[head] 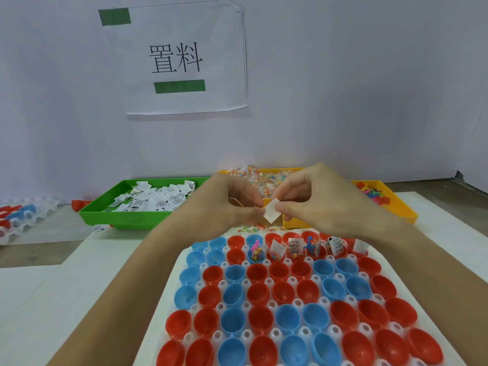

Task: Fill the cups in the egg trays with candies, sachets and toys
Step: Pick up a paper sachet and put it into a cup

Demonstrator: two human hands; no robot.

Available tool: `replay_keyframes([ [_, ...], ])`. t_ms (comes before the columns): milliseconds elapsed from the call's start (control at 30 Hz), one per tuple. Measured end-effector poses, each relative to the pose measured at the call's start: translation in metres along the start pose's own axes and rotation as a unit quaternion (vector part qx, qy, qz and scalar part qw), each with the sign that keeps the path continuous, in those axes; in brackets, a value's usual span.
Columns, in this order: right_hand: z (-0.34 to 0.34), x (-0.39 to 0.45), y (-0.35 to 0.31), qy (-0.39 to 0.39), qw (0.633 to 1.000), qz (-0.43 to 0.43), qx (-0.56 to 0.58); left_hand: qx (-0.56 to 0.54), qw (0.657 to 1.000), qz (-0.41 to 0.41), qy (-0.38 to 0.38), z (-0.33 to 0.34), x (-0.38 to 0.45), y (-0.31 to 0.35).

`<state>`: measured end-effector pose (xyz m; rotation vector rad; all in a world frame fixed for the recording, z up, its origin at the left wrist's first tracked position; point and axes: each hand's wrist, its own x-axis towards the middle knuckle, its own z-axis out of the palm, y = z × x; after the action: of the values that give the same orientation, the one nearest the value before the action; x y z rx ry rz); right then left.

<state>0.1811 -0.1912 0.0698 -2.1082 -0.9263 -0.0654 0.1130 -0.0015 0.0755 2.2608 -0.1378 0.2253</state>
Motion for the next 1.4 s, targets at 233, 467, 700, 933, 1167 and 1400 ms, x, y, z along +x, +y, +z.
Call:
replay_keyframes([
  [233, 0.008, -0.001, 0.000, -0.027, 0.999, -0.015, -0.020, 0.091, 0.993, -0.005, -0.073, 0.003, 0.004, -0.008],
  [467, 0.014, -0.001, 0.002, -0.057, 0.997, -0.020, -0.051, 0.217, 0.968, -0.063, -0.107, 0.015, 0.004, -0.025],
  [700, 0.028, -0.001, 0.005, -0.084, 0.995, -0.012, -0.054, 0.200, 0.968, -0.074, -0.133, 0.011, 0.004, -0.026],
  [933, 0.034, -0.002, 0.005, -0.081, 0.992, -0.034, -0.092, 0.202, 0.966, -0.068, -0.148, 0.009, 0.005, -0.029],
  [1167, 0.036, -0.004, 0.003, -0.083, 0.990, -0.049, -0.107, 0.197, 0.966, -0.066, -0.151, 0.010, 0.005, -0.028],
  [1400, 0.037, -0.005, -0.004, -0.113, 0.985, -0.063, -0.115, 0.202, 0.965, -0.064, -0.153, 0.010, 0.005, -0.026],
])
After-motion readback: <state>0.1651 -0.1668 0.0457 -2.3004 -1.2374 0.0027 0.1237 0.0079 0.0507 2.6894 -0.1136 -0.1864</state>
